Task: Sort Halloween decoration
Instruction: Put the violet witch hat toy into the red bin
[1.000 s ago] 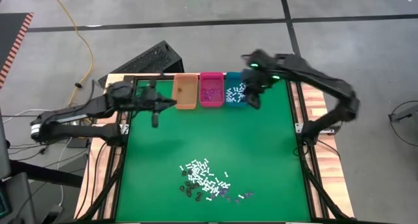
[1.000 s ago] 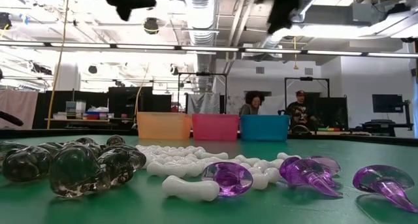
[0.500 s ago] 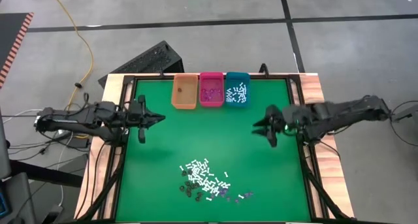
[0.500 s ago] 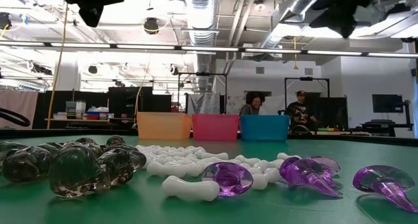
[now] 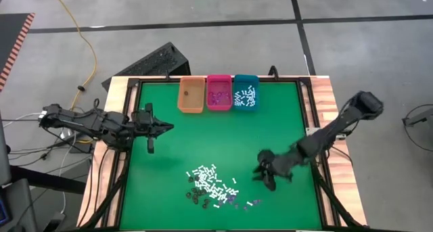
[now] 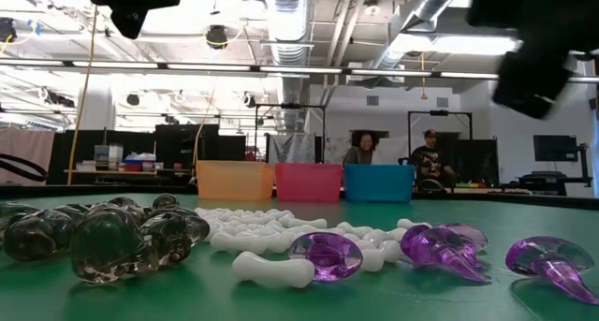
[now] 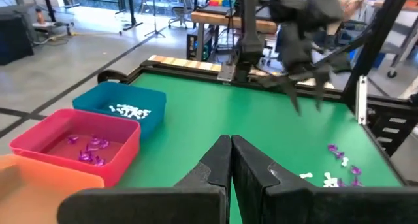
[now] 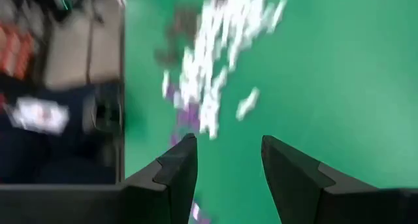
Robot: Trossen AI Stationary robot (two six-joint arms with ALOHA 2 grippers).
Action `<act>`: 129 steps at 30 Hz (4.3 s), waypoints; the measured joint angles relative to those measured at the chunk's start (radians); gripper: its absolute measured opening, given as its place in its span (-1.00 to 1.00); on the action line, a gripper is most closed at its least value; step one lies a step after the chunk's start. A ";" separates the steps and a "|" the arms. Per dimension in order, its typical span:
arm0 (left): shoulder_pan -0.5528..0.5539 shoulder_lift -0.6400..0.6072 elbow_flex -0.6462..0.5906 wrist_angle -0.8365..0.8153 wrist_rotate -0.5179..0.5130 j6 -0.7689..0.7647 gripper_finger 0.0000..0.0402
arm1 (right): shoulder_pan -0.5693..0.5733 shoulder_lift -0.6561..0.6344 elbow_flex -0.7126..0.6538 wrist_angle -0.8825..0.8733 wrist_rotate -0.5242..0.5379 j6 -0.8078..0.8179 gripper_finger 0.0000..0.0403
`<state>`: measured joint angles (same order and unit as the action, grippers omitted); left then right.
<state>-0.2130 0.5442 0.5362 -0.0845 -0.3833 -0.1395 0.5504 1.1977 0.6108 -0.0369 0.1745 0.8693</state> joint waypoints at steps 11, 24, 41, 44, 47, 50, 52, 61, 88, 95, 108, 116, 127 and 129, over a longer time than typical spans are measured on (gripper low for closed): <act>-0.001 0.081 0.000 0.058 -0.051 0.050 -1.00 | 0.215 0.348 0.318 -0.353 0.010 0.124 -0.02; 0.000 0.125 0.000 0.084 -0.051 0.049 -1.00 | 0.249 0.611 0.548 -0.558 0.003 0.041 -0.02; 0.000 0.126 0.000 0.075 -0.050 0.045 -1.00 | 0.236 0.651 0.540 -0.576 -0.018 0.038 -0.38; 0.000 0.126 0.000 0.075 -0.051 0.045 -1.00 | 0.240 0.652 0.539 -0.581 -0.015 0.038 -0.59; 0.000 0.126 0.000 0.075 -0.051 0.045 -1.00 | 0.239 0.651 0.539 -0.578 -0.015 0.034 -0.75; 0.000 0.126 0.000 0.075 -0.050 0.045 -1.00 | 0.237 0.650 0.539 -0.576 -0.012 0.017 -0.84; 0.000 0.126 0.000 0.075 -0.050 0.045 -1.00 | 0.227 0.650 0.540 -0.572 -0.012 0.014 -0.88; 0.000 0.122 0.000 0.076 -0.050 0.049 -1.00 | 0.154 0.547 0.535 -0.653 0.015 -0.060 -0.90; 0.000 0.123 0.000 0.078 -0.066 0.111 -1.00 | -0.773 0.369 0.537 -0.153 0.053 -0.950 -0.89; 0.000 0.122 0.000 0.076 -0.098 0.135 -1.00 | -0.971 0.462 0.539 0.029 -0.137 -0.944 -0.81; 0.000 0.122 0.000 0.066 -0.098 0.108 -1.00 | -0.998 0.589 0.707 -0.157 -0.181 -0.985 -0.02; 0.000 0.122 0.000 0.019 -0.073 0.067 -1.00 | -0.862 0.420 0.719 -0.719 -0.436 -0.865 0.10; -0.001 0.122 0.001 0.007 -0.040 0.059 -1.00 | -0.161 0.086 0.316 -0.573 -0.095 -0.141 0.02; -0.001 0.122 0.001 0.007 -0.040 0.059 -1.00 | -0.038 0.097 0.277 -0.495 0.015 -0.061 0.02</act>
<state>-0.2138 0.6666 0.5367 -0.0776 -0.4236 -0.0808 0.5120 1.2950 0.8874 -0.5322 0.1893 0.8078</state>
